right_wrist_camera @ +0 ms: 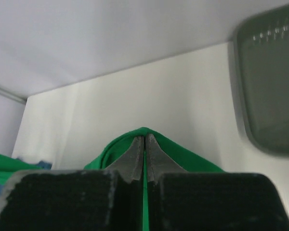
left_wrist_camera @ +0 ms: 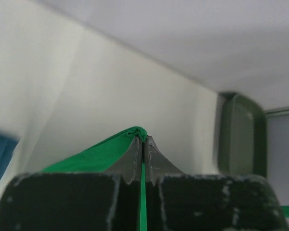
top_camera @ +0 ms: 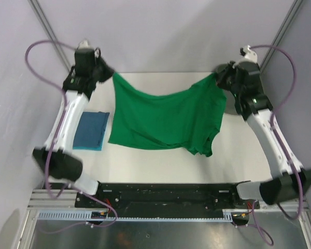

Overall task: Fold and stack the t-shirts
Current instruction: Flatten out the tshirt

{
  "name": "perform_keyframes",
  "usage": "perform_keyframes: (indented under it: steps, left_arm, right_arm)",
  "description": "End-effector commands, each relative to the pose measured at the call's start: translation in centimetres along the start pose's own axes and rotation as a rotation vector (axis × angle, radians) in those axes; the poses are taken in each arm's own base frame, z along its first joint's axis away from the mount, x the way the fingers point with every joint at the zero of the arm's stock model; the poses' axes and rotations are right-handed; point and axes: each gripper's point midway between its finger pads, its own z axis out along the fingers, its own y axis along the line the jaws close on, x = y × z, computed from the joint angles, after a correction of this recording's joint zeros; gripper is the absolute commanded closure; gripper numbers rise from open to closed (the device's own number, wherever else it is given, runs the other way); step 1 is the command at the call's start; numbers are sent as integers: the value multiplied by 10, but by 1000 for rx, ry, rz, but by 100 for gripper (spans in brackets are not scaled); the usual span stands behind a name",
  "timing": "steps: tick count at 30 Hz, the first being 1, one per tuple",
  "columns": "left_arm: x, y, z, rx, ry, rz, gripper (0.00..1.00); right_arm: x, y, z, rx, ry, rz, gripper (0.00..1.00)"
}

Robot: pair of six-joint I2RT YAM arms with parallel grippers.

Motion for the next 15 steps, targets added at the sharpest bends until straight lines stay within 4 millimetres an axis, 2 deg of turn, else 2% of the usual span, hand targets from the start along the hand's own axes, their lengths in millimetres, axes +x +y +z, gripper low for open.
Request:
perform_keyframes:
  steps: [1, 4, 6, 8, 9, 11, 13, 15]
  left_arm:
    - [-93, -74, 30, 280, -116, -34, 100]
    - [-157, -103, 23, 387, -236, -87, 100]
    - [-196, -117, 4, 461, -329, -125, 100]
    - [-230, -116, -18, 519, -413, -156, 100]
    - [-239, -112, -26, 528, -436, -164, 100]
    - [-245, -99, -34, 511, -450, -164, 100]
    - [-238, -80, -35, 463, -440, -157, 100]
    - [-221, -61, -36, 401, -410, -151, 100]
  right_arm:
    - [-130, 49, 20, -129, -372, -22, 100]
    - [-193, 68, 5, -177, -531, -22, 100]
    - [-227, 77, -14, -203, -615, -27, 100]
    - [-250, 81, -35, -212, -680, -48, 100]
    - [-256, 82, -44, -211, -701, -60, 100]
    - [-261, 77, -62, -201, -737, -66, 100]
    - [-250, 70, -70, -199, -737, -62, 100]
    - [-224, 59, -68, -185, -675, -55, 100]
